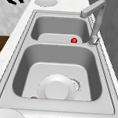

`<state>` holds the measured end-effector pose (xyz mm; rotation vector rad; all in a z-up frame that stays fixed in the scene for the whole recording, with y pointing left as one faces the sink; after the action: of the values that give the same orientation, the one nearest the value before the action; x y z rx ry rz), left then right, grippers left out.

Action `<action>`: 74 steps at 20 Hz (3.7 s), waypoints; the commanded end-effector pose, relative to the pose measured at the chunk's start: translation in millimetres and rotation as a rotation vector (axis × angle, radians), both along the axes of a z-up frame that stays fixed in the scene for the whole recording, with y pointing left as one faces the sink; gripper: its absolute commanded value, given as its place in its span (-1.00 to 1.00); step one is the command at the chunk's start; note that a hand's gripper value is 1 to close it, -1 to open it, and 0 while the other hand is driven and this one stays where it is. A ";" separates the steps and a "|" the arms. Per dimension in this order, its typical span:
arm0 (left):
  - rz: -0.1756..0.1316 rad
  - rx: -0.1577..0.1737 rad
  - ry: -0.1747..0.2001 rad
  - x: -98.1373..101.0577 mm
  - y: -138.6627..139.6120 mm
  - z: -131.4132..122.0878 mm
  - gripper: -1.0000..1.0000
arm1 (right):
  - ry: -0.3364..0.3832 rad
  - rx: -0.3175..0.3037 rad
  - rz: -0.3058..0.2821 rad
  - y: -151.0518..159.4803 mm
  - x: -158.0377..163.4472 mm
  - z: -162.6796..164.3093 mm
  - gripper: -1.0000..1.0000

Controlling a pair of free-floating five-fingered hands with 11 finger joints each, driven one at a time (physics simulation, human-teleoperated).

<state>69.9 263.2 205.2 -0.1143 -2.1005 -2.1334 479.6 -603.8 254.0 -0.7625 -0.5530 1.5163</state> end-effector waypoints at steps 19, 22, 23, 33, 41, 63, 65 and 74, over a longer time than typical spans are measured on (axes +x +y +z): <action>0.000 0.000 0.000 0.0 0.0 0.0 0.00 | 0.040 0.092 0.010 -20.2 15.1 -20.6 -1.00; 0.000 0.000 0.000 0.0 0.0 0.0 0.00 | 0.032 0.085 0.011 -17.4 10.6 -21.0 -1.00; 0.000 0.000 0.000 0.0 0.0 0.0 0.00 | 0.030 0.079 0.017 -16.3 7.6 -20.9 1.00; 0.000 0.000 0.000 0.0 0.0 0.0 0.00 | 0.031 0.023 0.003 -10.9 -4.4 -14.4 1.00; 0.000 0.000 0.000 0.0 0.0 0.0 0.00 | 0.005 0.030 -0.012 11.2 -17.1 19.2 1.00; 0.000 0.000 0.000 0.0 0.0 0.0 0.00 | 0.000 0.021 -0.009 136.9 -101.8 95.5 1.00; 0.000 0.000 0.000 0.0 0.0 0.0 0.00 | 0.002 0.024 -0.007 147.5 -110.0 101.4 1.00; 0.000 0.000 0.000 0.0 0.0 0.0 0.00 | -0.004 0.041 -0.009 195.4 -151.6 125.4 1.00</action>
<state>69.9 263.2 205.2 -0.1143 -2.1005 -2.1334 340.7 -423.0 369.2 -0.7464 -0.5719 1.4964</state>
